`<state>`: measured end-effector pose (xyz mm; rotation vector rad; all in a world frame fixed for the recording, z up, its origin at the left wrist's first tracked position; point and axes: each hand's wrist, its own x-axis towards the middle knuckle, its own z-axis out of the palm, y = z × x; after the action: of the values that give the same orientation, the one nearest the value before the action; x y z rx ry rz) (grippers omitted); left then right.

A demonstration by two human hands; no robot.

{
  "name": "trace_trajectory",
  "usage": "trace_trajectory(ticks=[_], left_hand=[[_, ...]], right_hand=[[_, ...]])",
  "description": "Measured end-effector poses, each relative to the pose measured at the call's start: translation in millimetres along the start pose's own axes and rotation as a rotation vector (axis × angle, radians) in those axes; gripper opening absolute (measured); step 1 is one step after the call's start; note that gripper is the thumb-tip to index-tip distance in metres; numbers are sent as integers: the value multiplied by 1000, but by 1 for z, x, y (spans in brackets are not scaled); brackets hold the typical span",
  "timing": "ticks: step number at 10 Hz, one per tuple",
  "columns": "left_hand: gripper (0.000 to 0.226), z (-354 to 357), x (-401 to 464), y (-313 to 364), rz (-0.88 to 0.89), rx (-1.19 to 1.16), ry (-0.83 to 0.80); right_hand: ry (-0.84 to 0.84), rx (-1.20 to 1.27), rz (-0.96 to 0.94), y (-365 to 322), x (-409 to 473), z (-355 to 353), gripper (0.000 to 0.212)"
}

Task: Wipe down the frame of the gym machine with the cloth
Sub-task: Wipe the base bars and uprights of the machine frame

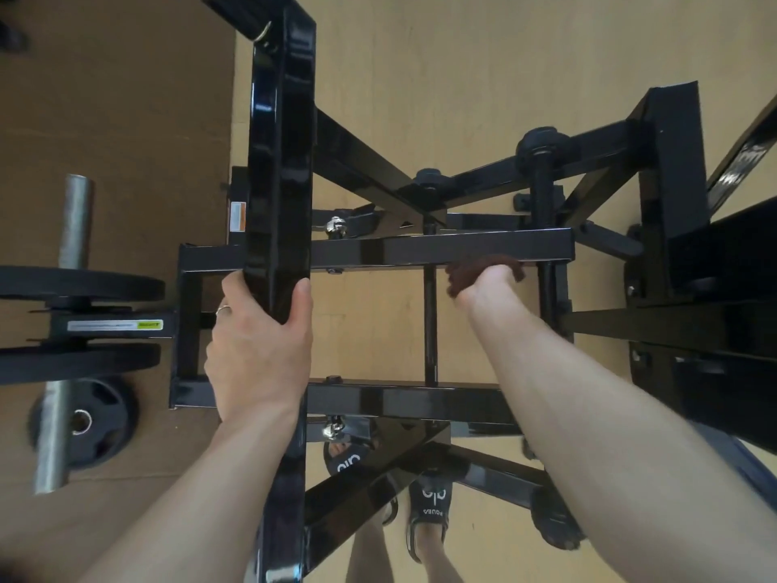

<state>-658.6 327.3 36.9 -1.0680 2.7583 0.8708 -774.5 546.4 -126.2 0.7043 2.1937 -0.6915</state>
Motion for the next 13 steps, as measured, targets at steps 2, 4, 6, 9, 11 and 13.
trace_trajectory(ticks=[2, 4, 6, 9, 11, 13], left_hand=[[64, 2, 0, -1, 28, 14, 11], [67, -1, -1, 1, 33, 30, 6], [68, -2, -4, 3, 28, 47, 7], [69, 1, -5, 2, 31, 79, 33], [69, 3, -3, 1, 41, 87, 57], [70, -1, -8, 5, 46, 86, 60]], right_hand=[[-412, 1554, 615, -55, -61, 76, 59], [137, 507, -181, 19, -100, 19, 24], [732, 179, -339, 103, -94, -87, 41], [415, -207, -94, 90, -39, -93, 77], [435, -236, -34, 94, -39, -91, 62], [356, -332, 38, 148, -80, -63, 62]])
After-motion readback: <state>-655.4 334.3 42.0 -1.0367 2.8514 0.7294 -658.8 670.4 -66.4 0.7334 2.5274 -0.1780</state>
